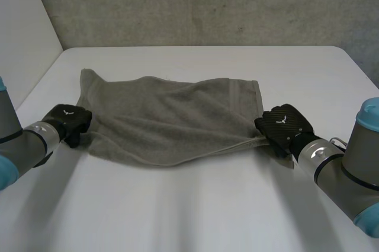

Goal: Fold the towel.

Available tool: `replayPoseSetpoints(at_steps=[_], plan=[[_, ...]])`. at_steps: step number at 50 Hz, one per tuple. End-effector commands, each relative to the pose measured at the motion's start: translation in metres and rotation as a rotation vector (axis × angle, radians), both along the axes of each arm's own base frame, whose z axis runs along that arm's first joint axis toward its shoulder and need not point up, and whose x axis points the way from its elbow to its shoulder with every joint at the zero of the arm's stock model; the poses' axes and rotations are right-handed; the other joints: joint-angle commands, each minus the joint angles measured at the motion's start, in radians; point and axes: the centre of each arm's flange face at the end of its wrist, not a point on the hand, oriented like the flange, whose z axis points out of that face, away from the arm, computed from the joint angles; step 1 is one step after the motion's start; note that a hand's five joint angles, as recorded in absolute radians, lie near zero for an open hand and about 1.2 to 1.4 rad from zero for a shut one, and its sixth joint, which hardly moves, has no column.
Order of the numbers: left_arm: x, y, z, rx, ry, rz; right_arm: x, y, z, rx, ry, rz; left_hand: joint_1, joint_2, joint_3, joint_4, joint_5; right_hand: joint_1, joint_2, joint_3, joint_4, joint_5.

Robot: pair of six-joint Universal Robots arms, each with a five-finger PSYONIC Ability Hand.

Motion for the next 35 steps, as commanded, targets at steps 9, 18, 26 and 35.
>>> replayPoseSetpoints(at_steps=[9, 18, 26, 35], plan=[[0.023, 0.013, 0.085, -0.154, 0.223, 0.072, -0.019, -0.001, 0.074, -0.026, 0.02, -0.033, 0.119, 0.059, 0.059, 0.038, 0.107, 0.061, 0.056, 0.046, 0.05, 0.042], [0.035, 0.044, 0.134, -0.176, 0.566, 0.078, -0.03, 0.007, 0.129, -0.214, 0.15, -0.014, 0.119, 0.059, 0.059, 0.038, 0.107, 0.061, 0.056, 0.046, 0.05, 0.042], [0.039, 0.06, 0.122, -0.145, 0.605, 0.075, -0.03, 0.005, 0.148, -0.382, 0.306, 0.043, 0.119, 0.059, 0.059, 0.038, 0.107, 0.061, 0.056, 0.046, 0.05, 0.042], [0.03, 0.035, 0.089, -0.148, 0.616, 0.031, -0.015, -0.042, 0.111, -0.322, 0.346, 0.094, 0.119, 0.059, 0.059, 0.038, 0.107, 0.061, 0.056, 0.046, 0.05, 0.042]])
